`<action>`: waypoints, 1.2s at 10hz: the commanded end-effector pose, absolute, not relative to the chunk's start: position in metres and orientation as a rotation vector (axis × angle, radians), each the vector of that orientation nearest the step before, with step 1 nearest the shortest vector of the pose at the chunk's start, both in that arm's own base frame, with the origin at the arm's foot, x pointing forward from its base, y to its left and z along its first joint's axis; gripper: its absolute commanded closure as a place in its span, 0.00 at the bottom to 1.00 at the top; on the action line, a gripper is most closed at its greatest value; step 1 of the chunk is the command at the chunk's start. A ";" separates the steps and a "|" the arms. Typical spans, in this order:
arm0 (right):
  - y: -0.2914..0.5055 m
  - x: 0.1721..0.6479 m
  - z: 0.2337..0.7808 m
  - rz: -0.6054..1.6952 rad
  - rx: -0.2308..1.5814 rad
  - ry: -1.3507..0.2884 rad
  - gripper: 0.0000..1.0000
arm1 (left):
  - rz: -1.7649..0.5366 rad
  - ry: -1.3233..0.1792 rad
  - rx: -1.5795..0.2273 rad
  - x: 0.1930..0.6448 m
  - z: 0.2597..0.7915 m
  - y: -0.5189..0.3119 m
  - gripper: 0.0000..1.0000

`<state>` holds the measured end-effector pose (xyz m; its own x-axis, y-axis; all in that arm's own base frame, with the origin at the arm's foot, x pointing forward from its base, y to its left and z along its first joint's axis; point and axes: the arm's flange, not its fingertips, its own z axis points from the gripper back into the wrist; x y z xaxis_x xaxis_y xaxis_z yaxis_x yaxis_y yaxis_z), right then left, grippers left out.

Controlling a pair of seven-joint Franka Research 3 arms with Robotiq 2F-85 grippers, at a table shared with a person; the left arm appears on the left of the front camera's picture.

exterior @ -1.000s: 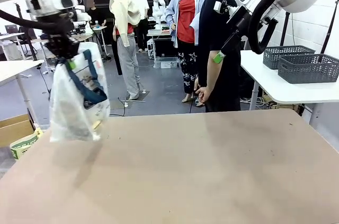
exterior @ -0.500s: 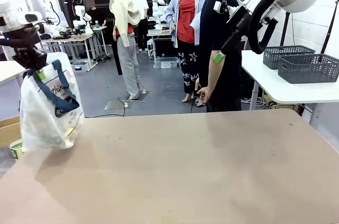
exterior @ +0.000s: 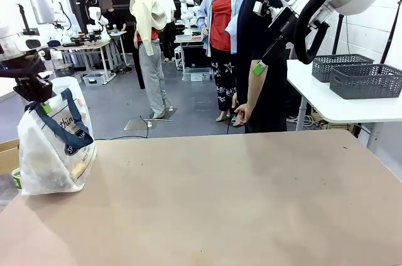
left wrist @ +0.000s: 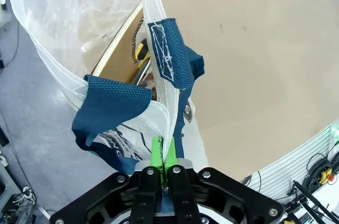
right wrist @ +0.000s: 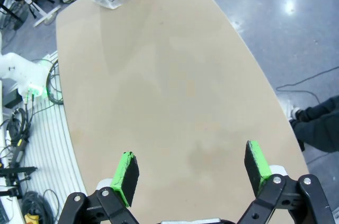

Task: Transfer purchased items from the store into the shopping bag.
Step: Move the Reusable shopping bag to the right side of the table.

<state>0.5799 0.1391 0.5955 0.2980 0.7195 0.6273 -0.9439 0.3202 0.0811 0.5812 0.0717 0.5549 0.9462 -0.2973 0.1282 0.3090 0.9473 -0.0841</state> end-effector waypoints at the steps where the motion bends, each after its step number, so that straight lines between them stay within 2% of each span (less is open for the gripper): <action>1: 0.139 0.580 0.596 1.167 0.484 -0.538 0.00 | -0.316 -0.119 -0.100 0.582 0.558 0.071 1.00; 12: 0.139 0.580 0.596 1.167 0.484 -0.538 0.00 | -0.316 -0.119 -0.100 0.582 0.558 0.071 1.00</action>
<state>0.5799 0.1391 0.5955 0.2980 0.7195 0.6273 -0.9439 0.3202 0.0811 0.5814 0.0711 0.5553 0.9455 -0.2992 0.1285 0.3109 0.9468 -0.0827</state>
